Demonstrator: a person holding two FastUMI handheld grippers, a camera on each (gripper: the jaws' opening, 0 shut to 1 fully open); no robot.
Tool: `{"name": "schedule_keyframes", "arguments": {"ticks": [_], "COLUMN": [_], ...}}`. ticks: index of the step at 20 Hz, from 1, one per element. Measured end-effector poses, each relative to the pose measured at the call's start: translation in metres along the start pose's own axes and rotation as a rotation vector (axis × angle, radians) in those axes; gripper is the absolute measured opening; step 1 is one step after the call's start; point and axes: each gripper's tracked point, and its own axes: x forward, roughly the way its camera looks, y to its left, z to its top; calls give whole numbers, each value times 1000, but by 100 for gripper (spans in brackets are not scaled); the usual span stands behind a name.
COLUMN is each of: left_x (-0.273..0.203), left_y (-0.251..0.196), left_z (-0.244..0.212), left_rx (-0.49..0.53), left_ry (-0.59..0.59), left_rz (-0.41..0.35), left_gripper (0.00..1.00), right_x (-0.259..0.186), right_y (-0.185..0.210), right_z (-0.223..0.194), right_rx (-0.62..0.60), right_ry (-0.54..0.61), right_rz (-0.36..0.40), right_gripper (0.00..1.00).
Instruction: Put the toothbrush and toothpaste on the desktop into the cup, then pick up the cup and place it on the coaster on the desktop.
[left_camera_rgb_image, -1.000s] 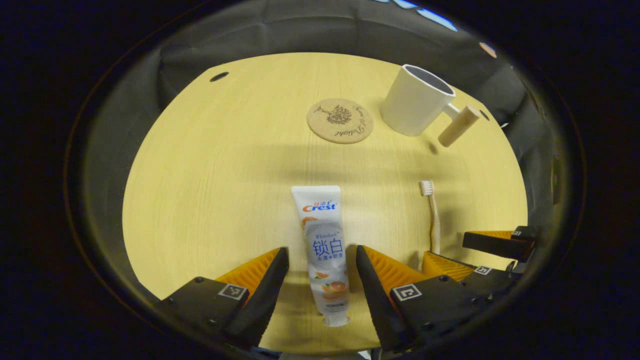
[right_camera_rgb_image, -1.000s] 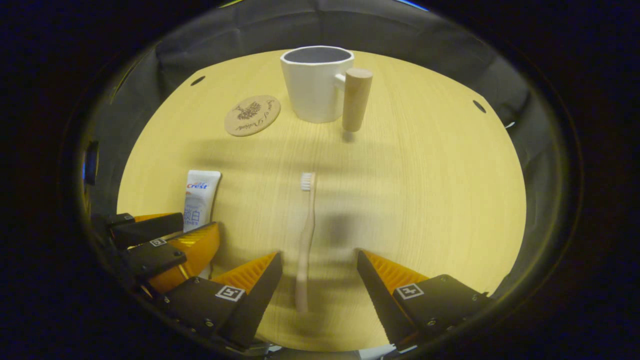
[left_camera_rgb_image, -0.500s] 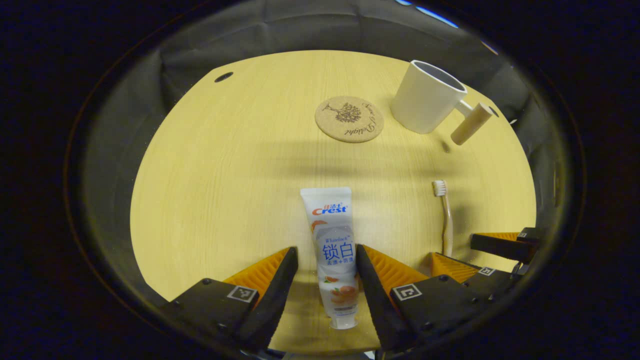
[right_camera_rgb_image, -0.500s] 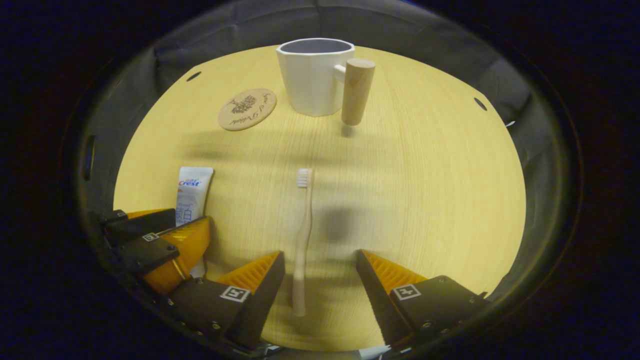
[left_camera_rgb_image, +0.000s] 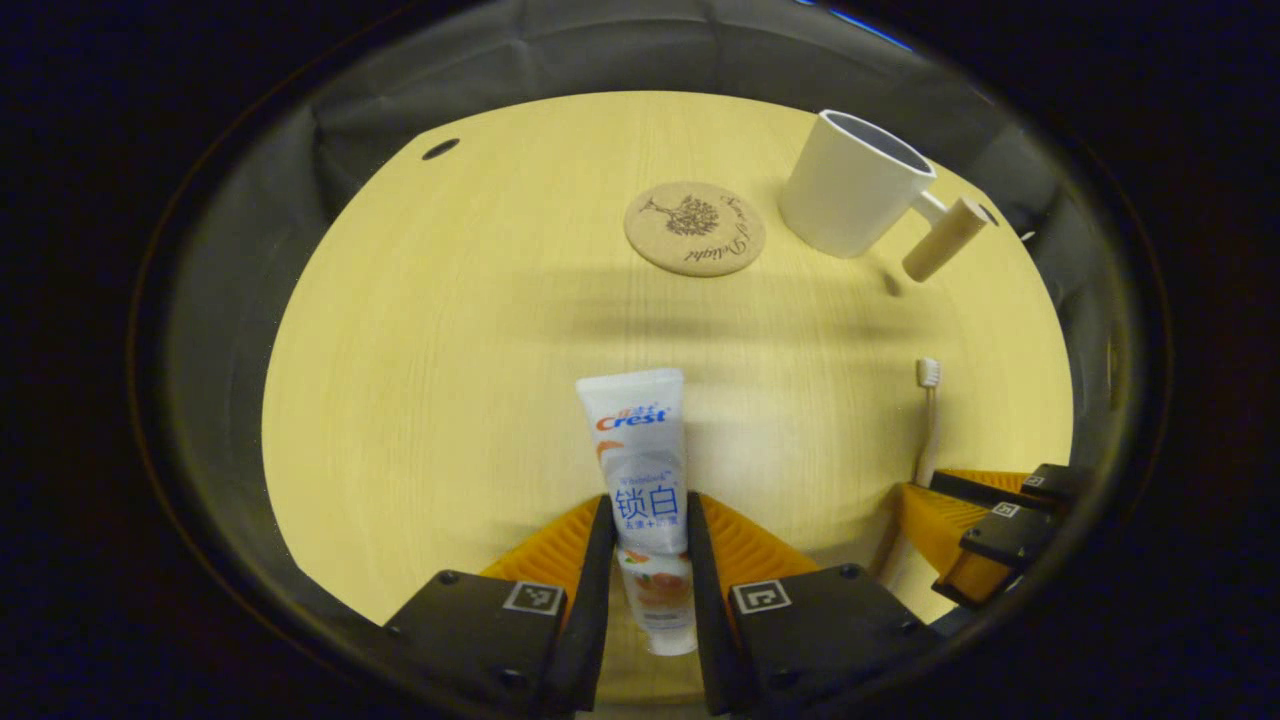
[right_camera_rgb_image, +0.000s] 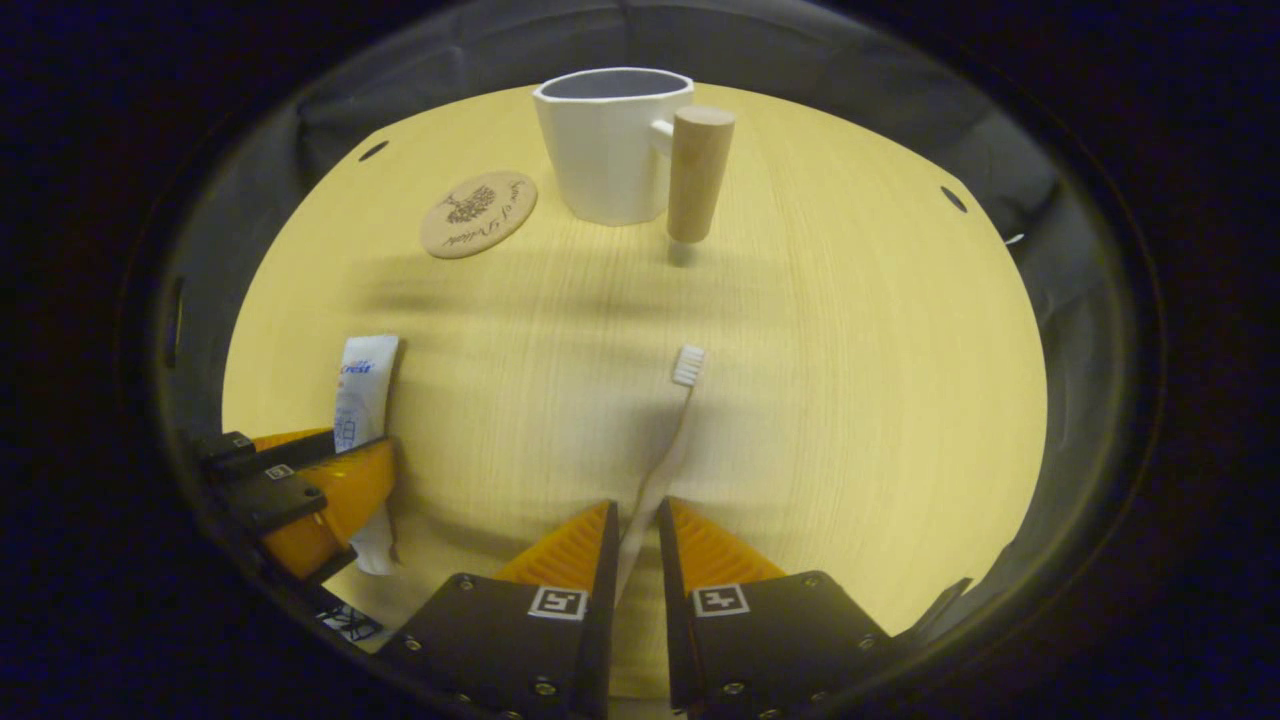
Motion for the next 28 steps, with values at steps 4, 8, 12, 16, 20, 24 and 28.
{"name": "schedule_keyframes", "arguments": {"ticks": [4,8,12,16,20,24,28], "left_x": [-2,-5,-5,-6,-13,-22,-28], "left_y": [4,6,4,1,0,0,4], "left_z": [-1,4,4,4,13,23,34], "left_rx": [4,10,9,10,26,18,8], "left_ry": [18,9,13,8,-22,-49,-71], "left_rz": [27,46,34,16,12,-1,-6], "left_gripper": [34,32,18,18,18,18,18], "right_x": [-4,-1,-8,-16,-27,-49,-73], "right_y": [-2,3,5,7,7,9,14], "right_z": [1,2,10,19,27,43,71], "right_rx": [12,25,32,55,66,81,91], "right_ry": [10,18,-13,-33,-60,-110,-183], "right_rz": [5,28,38,54,61,83,106], "right_gripper": [11,4,4,4,4,4,3]}}
